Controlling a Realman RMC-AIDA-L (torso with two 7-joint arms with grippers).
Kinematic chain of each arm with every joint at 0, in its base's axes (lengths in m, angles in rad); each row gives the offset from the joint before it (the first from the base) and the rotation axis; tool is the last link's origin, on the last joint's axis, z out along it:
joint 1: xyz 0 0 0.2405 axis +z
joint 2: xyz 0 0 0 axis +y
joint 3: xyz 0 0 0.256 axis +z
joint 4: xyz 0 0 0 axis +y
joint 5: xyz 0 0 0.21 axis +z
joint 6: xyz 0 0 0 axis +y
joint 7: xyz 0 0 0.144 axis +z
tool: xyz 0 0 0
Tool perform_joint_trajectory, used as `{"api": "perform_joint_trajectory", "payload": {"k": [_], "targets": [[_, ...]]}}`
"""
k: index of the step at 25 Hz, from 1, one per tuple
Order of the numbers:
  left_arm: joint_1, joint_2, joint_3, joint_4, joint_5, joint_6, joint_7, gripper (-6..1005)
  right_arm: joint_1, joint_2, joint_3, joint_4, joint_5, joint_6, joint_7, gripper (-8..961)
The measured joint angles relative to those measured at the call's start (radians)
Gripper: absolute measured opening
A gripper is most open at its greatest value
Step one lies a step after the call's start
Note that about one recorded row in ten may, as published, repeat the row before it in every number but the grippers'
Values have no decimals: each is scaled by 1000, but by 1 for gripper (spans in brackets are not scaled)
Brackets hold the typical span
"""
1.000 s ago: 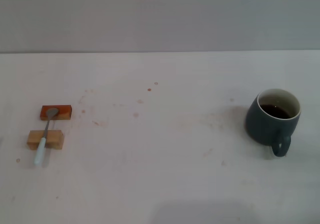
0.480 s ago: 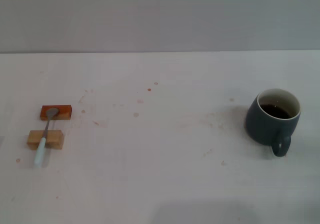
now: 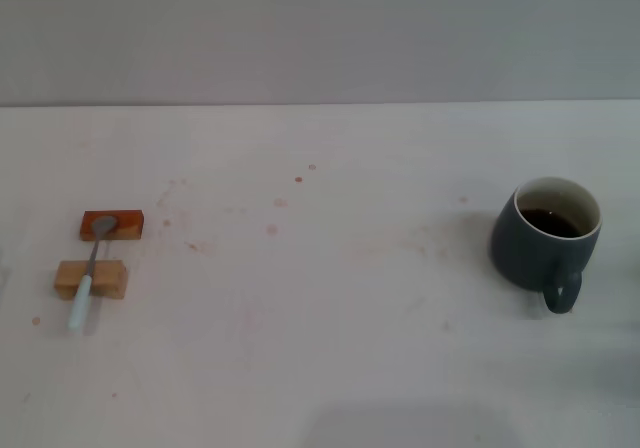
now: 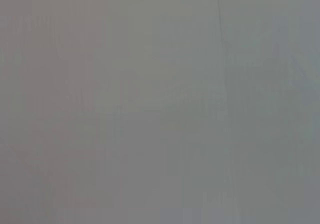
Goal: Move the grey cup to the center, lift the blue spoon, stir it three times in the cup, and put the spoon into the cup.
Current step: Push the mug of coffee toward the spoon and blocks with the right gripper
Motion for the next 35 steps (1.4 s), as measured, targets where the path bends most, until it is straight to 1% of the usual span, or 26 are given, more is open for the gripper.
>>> {"api": "perform_joint_trajectory", "payload": {"k": [15, 23, 28, 35], "targets": [[-13, 1, 0, 0, 0, -2, 4, 830, 62, 3, -30, 8, -13, 126, 0, -1], [-15, 2, 0, 0, 0, -2, 4, 830, 85, 4, -54, 12, -14, 171, 0, -1], [-18, 2, 0, 0, 0, -2, 4, 830, 92, 4, -80, 19, -14, 183, 1, -1], [-18, 2, 0, 0, 0, -2, 4, 830, 101, 5, -91, 33, -14, 203, 1, -1]]}}
